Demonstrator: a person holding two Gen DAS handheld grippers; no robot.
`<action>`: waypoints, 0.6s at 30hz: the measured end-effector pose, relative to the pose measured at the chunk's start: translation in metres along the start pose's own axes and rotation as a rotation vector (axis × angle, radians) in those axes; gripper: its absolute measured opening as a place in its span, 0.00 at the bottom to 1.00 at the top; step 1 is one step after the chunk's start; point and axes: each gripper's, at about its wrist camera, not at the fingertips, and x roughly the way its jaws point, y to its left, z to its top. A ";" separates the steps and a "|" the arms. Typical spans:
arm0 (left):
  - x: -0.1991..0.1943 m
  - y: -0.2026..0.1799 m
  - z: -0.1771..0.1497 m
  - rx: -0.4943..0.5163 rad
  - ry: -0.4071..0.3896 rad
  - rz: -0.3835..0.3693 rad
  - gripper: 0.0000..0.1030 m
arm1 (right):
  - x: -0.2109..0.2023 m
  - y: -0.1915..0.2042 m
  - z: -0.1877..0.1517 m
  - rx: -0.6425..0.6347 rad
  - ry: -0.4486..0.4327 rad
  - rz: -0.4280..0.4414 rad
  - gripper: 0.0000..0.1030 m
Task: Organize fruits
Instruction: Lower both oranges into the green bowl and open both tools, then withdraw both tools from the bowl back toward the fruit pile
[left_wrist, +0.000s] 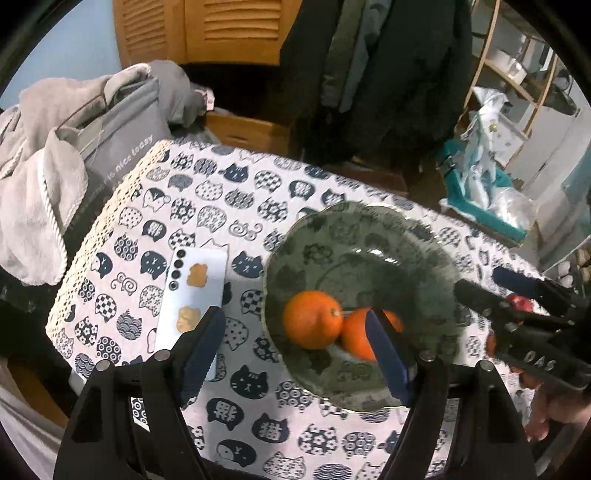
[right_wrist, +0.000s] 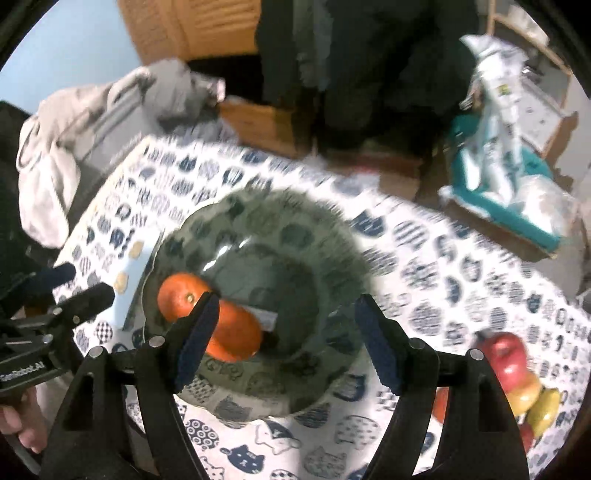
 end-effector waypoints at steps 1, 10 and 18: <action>-0.003 -0.003 0.001 0.003 -0.006 -0.007 0.77 | -0.009 -0.003 0.000 0.005 -0.021 -0.014 0.74; -0.038 -0.034 0.003 0.052 -0.080 -0.072 0.78 | -0.082 -0.021 -0.006 0.001 -0.180 -0.110 0.74; -0.068 -0.057 0.000 0.088 -0.141 -0.118 0.83 | -0.140 -0.040 -0.023 0.015 -0.287 -0.149 0.74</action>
